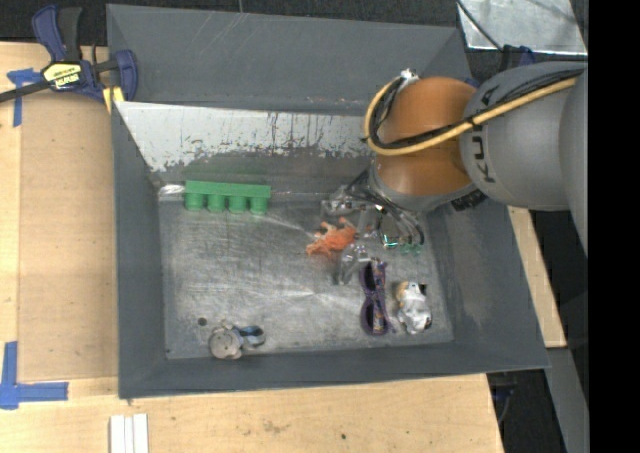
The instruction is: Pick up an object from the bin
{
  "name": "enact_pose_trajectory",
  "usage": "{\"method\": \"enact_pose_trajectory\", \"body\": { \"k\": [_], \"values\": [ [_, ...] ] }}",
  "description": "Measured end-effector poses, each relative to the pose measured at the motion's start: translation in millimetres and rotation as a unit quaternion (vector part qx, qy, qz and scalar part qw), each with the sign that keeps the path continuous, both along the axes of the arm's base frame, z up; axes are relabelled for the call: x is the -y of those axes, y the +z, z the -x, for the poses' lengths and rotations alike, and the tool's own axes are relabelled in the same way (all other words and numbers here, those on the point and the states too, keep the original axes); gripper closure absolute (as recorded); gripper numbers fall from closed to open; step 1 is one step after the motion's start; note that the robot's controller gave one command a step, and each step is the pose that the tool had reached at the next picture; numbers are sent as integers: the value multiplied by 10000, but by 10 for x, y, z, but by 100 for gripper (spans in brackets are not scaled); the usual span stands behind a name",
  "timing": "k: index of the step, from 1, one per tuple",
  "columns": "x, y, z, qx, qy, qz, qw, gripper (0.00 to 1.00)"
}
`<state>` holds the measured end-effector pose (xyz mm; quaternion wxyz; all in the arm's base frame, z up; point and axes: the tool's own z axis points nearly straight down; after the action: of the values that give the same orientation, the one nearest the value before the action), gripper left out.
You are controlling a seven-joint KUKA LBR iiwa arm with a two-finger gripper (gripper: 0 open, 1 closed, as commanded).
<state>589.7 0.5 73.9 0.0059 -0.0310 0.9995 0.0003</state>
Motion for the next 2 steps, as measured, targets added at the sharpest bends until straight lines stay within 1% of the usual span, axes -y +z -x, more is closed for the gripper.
{"method": "enact_pose_trajectory", "body": {
  "k": [1, 2],
  "values": [
    [-3, 27, -27, 48, -7, -5, 10000, 100],
    [-3, 27, -26, 48, -8, -5, 10000, 100]
  ]
}}
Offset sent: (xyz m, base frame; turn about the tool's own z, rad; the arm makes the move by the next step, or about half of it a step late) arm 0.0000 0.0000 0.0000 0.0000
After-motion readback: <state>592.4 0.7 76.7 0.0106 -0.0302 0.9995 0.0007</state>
